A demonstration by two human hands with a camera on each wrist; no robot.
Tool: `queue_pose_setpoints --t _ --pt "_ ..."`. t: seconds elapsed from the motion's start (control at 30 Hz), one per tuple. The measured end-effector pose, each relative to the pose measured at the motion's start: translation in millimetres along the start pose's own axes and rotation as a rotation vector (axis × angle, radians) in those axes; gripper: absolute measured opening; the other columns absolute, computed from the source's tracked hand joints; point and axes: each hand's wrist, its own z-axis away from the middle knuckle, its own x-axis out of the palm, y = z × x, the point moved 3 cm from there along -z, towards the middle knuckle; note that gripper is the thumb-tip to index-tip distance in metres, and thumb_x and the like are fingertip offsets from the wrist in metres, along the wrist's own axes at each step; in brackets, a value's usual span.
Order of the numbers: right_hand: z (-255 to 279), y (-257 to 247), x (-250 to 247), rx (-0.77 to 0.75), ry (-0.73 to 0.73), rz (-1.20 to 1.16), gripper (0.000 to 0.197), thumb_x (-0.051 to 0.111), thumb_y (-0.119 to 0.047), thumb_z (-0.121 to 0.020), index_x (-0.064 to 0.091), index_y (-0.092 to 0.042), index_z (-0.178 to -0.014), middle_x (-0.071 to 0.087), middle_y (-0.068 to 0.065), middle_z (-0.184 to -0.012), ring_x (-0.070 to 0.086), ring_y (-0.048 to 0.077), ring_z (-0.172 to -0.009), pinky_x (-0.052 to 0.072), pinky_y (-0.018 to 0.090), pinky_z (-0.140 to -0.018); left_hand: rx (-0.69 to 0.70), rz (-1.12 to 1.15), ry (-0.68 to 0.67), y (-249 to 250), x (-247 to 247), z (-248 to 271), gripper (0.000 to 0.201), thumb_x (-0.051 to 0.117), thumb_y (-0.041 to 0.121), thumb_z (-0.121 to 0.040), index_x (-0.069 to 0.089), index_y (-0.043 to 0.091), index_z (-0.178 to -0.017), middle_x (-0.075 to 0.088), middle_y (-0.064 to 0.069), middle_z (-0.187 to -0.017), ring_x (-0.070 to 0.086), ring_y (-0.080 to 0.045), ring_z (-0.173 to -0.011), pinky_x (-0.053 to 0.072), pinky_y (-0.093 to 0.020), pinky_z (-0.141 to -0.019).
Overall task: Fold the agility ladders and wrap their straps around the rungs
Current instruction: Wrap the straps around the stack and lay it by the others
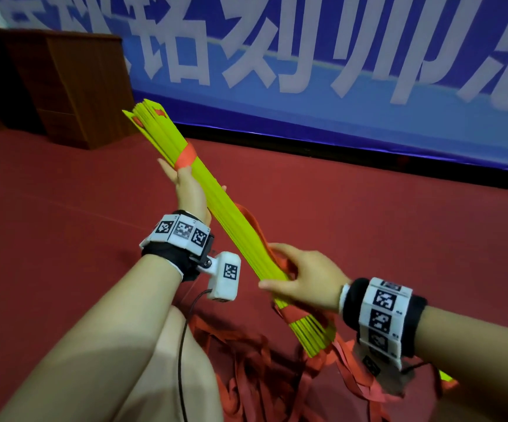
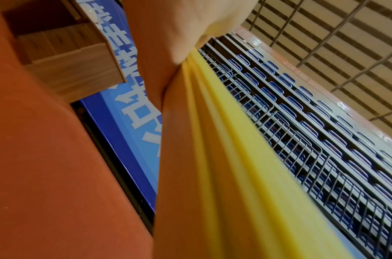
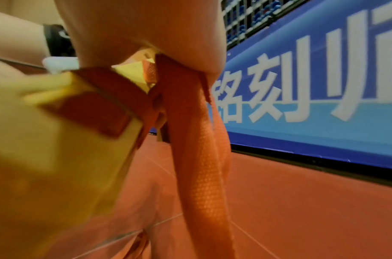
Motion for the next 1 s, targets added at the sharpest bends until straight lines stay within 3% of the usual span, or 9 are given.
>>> queue_pose_setpoints --t 0.13,0.23,0.37,0.5,0.67,0.73,0.8,0.87,1.0 --pt "-2 -6 15 -0.003 -0.111 0.146 0.081 0.063 -0.062 -0.08 0.034 -0.02 -0.142 0.061 0.003 -0.088 0.061 0.028 -0.094 0.036 0.031 -0.069 0.03 -0.1 -0.146 -6 4 1 0.069 0.039 0.022 -0.098 0.003 0.044 -0.152 0.046 -0.018 -0.142 0.058 -0.038 -0.111 0.054 -0.047 -0.082" --pt "-4 -3 13 -0.003 -0.117 -0.01 0.069 0.065 -0.051 -0.084 0.038 -0.016 -0.137 0.066 0.005 -0.102 0.062 0.027 -0.097 0.042 0.033 -0.076 0.0 -0.083 -0.201 -6 6 1 0.066 0.036 0.013 -0.103 0.003 0.038 -0.153 0.056 -0.01 -0.123 0.061 -0.03 -0.088 0.05 -0.044 -0.085" --pt "-6 -3 6 -0.005 -0.043 -0.32 0.058 0.07 -0.042 -0.083 0.046 -0.019 -0.131 0.069 -0.001 -0.098 0.066 0.016 -0.089 0.05 0.036 -0.084 -0.042 -0.06 -0.263 -5 9 4 0.062 0.037 0.019 -0.104 0.005 0.037 -0.154 0.047 -0.013 -0.144 0.053 -0.041 -0.121 0.046 -0.047 -0.098" --pt "-5 -8 5 -0.017 -0.012 -0.506 0.045 0.073 -0.034 -0.083 0.051 -0.028 -0.121 0.069 -0.007 -0.092 0.066 0.008 -0.078 0.054 0.033 -0.08 -0.044 -0.055 -0.336 -4 13 13 0.055 0.037 0.017 -0.104 0.017 0.033 -0.153 0.059 -0.006 -0.112 0.066 -0.035 -0.097 0.052 -0.048 -0.088" --pt "-5 -17 -8 -0.067 -0.053 -0.713 0.038 0.074 -0.016 -0.083 0.055 -0.027 -0.115 0.07 -0.001 -0.096 0.064 0.005 -0.079 0.053 0.021 -0.074 0.042 -0.147 -0.397 -9 16 33 0.061 0.054 0.007 -0.097 0.022 0.023 -0.147 0.057 -0.014 -0.101 0.069 -0.027 -0.07 0.059 -0.039 -0.061" --pt "-6 -16 -12 -0.108 -0.076 -0.7 0.037 0.073 -0.02 -0.083 0.057 -0.027 -0.115 0.07 0.0 -0.103 0.064 0.007 -0.087 0.053 0.023 -0.081 0.112 -0.209 -0.367 -8 16 33 0.076 0.063 0.01 -0.093 0.018 0.029 -0.151 0.058 -0.013 -0.106 0.07 -0.03 -0.075 0.059 -0.042 -0.066" --pt "-7 -14 -14 -0.143 -0.059 -0.626 0.029 0.064 -0.029 -0.086 0.061 -0.019 -0.113 0.07 0.001 -0.104 0.062 0.004 -0.089 0.05 0.023 -0.084 0.192 -0.264 -0.328 -2 16 33 0.088 0.073 0.024 -0.083 0.018 0.042 -0.149 0.056 -0.018 -0.127 0.063 -0.043 -0.104 0.053 -0.057 -0.089" --pt "-10 -11 -13 -0.153 -0.023 -0.546 0.038 0.054 -0.039 -0.088 0.065 -0.008 -0.106 0.07 0.009 -0.097 0.058 0.005 -0.081 0.048 0.024 -0.078 0.246 -0.3 -0.287 -1 15 30 0.092 0.074 0.027 -0.078 0.019 0.046 -0.149 0.046 -0.01 -0.146 0.05 -0.037 -0.128 0.041 -0.058 -0.105" --pt "-13 -7 -13 -0.135 -0.016 -0.489 0.044 0.046 -0.036 -0.096 0.055 0.002 -0.078 0.041 0.004 -0.06 0.036 0.002 -0.053 0.031 0.02 -0.054 0.255 -0.34 -0.243 -1 9 15 0.096 0.077 0.032 -0.071 0.018 0.066 -0.139 0.041 -0.019 -0.148 0.047 -0.049 -0.127 0.041 -0.063 -0.103"
